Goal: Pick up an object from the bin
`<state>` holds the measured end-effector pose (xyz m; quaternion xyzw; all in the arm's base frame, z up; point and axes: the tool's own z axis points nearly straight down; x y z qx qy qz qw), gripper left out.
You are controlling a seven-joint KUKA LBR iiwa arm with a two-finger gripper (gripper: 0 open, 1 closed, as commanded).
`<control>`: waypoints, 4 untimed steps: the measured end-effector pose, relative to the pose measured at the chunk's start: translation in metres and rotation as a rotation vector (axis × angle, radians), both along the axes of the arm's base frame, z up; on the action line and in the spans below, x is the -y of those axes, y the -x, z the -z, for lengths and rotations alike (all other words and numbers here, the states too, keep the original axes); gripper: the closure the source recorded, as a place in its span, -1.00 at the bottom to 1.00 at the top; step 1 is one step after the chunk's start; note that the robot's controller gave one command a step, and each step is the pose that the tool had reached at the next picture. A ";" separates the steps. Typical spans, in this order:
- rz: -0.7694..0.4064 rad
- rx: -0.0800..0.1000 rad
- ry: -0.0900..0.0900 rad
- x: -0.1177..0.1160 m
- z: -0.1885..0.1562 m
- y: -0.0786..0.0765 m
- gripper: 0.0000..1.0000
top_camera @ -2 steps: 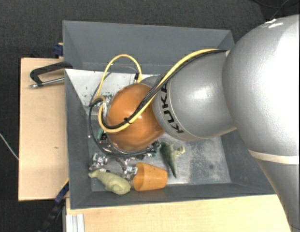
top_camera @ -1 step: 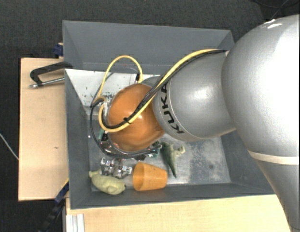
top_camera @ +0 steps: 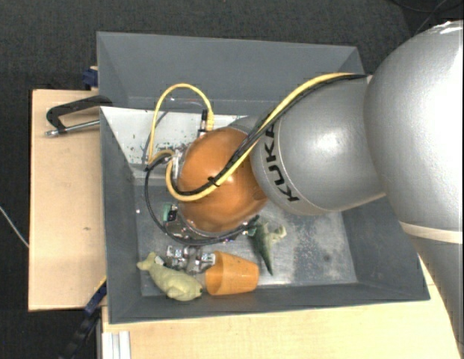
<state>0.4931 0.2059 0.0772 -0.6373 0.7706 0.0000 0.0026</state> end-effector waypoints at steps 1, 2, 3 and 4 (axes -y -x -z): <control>0.001 -0.003 0.001 0.000 0.000 0.001 -1.00; 0.000 -0.003 0.000 0.000 0.000 0.001 1.00; 0.043 0.009 -0.005 -0.020 -0.038 -0.079 1.00; -0.180 0.008 -0.001 0.009 -0.160 -0.053 1.00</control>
Offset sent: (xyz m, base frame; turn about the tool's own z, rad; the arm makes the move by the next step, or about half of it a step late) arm 0.0000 0.0000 0.0000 0.0000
